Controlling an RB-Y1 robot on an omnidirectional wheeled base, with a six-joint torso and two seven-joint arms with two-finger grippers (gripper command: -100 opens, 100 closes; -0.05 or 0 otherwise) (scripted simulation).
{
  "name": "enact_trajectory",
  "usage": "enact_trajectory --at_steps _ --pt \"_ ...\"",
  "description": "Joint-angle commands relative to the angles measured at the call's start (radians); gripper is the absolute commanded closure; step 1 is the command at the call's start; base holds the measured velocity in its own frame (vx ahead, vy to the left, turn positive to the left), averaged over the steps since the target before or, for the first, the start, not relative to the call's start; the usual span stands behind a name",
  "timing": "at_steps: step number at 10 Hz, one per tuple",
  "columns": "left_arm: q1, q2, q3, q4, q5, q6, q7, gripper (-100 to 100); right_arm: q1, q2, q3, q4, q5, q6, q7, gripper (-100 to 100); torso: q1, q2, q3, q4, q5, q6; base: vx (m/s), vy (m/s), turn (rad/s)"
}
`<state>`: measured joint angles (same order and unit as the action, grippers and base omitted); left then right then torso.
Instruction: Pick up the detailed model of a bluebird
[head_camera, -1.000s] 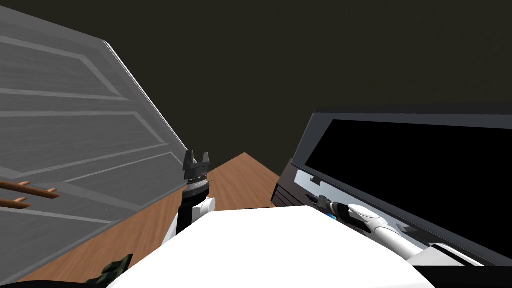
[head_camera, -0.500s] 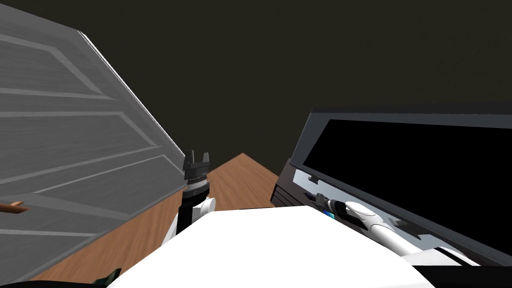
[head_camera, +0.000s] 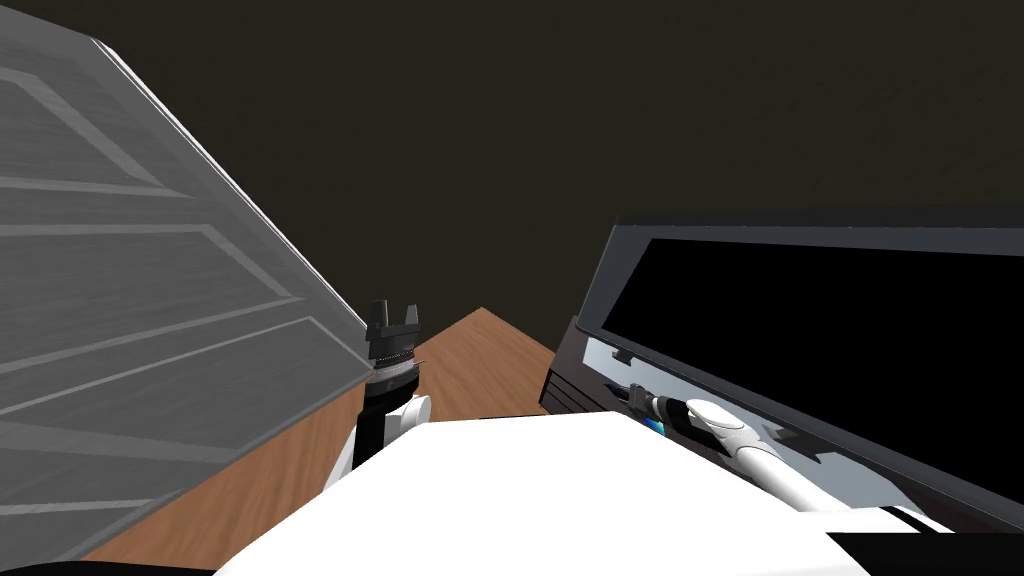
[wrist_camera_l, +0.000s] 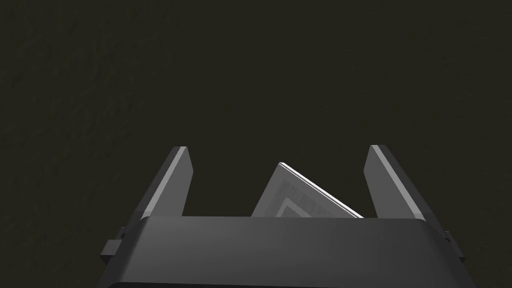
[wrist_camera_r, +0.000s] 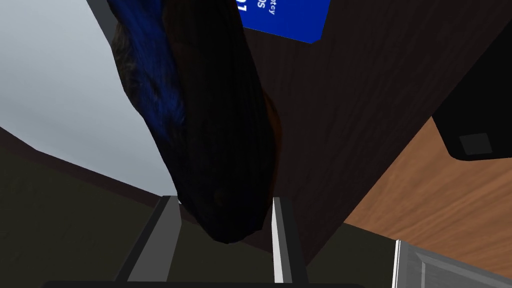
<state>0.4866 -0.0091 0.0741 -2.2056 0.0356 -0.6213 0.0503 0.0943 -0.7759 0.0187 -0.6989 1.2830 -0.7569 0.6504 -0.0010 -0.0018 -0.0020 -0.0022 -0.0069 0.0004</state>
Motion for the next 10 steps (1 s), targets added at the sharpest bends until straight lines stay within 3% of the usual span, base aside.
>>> enact_trajectory --at_steps 1,2,4,7,8,10 --pt "0.0 0.0 0.0 0.0 0.0 0.0 0.0 0 0.004 0.0 -0.007 -0.007 0.043 0.003 -0.005 100 0.0 0.0 0.0 0.0 0.0 0.0 0.0 0.0 0.0" --pt "0.0 0.0 0.0 0.0 0.0 0.0 0.0 0 0.008 0.031 -0.055 -0.047 0.077 -0.037 -0.036 100 0.0 0.001 0.001 0.0 0.0 0.0 0.046 -0.009 -0.327" --pt "0.0 0.0 0.0 0.0 0.0 0.0 0.0 0 0.008 0.031 -0.115 -0.047 0.133 -0.037 -0.036 100 0.001 -0.002 -0.001 0.0 0.0 0.0 0.046 0.013 -0.048" --pt "0.0 0.0 0.0 0.0 0.0 0.0 0.0 0 0.008 0.031 -0.115 -0.047 0.198 -0.037 -0.036 100 0.001 0.002 0.001 0.0 0.0 0.001 -0.001 0.0 0.006" --pt "0.0 0.0 0.0 0.0 0.0 0.0 0.0 0 0.012 0.063 -0.166 -0.087 0.238 -0.078 -0.068 100 0.001 0.003 0.002 0.001 0.001 0.0 0.051 -0.005 -0.27" --pt "0.0 0.0 0.0 0.0 0.0 0.0 0.0 0 0.012 0.063 -0.222 -0.087 0.293 -0.078 -0.068 100 0.002 -0.001 0.0 0.001 0.001 0.0 0.046 0.012 -0.069"
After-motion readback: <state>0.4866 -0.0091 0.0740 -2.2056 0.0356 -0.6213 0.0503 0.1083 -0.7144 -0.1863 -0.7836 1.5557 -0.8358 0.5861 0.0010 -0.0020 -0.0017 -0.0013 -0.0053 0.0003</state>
